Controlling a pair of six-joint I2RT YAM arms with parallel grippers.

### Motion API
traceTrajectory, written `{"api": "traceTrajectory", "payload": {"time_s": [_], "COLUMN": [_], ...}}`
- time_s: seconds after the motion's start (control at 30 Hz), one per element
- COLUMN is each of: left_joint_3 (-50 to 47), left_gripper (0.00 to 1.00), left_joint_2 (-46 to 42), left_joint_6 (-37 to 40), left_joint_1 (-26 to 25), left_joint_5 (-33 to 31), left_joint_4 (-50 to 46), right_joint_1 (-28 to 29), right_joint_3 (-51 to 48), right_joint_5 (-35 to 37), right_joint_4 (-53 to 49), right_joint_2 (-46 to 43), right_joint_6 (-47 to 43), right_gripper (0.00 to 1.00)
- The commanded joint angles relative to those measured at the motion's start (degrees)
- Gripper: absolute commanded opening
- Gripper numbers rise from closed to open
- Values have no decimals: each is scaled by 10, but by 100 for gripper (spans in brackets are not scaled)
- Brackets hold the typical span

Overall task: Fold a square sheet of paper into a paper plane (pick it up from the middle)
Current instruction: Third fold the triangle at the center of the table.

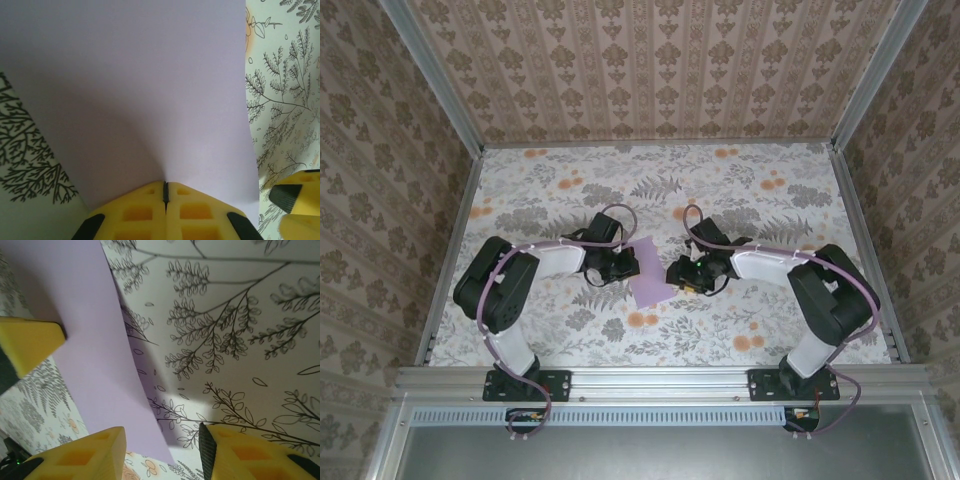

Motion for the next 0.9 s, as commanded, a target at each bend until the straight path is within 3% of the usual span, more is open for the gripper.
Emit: {"api": "traceTrajectory", "payload": {"time_s": [0.0, 0.4, 0.6, 0.87], "left_joint_3": [-8, -8, -6, -8], "left_gripper": [2, 1, 1, 1], "left_joint_2": [28, 30, 29, 30], "left_joint_6": [13, 13, 14, 15], "left_joint_1": [-3, -3, -2, -1], "left_joint_5": [-44, -46, -45, -43], "left_joint_4": [-58, -56, -54, -53], "right_joint_1": [7, 22, 21, 10], "right_joint_3": [10, -9, -29, -60], "right_joint_5": [-20, -86, -82, -69], "right_joint_4": [-5, 50, 80, 151], "right_joint_2": [13, 22, 2, -22], "right_joint_6": [2, 30, 56, 60], "right_gripper": [45, 32, 29, 38]}}
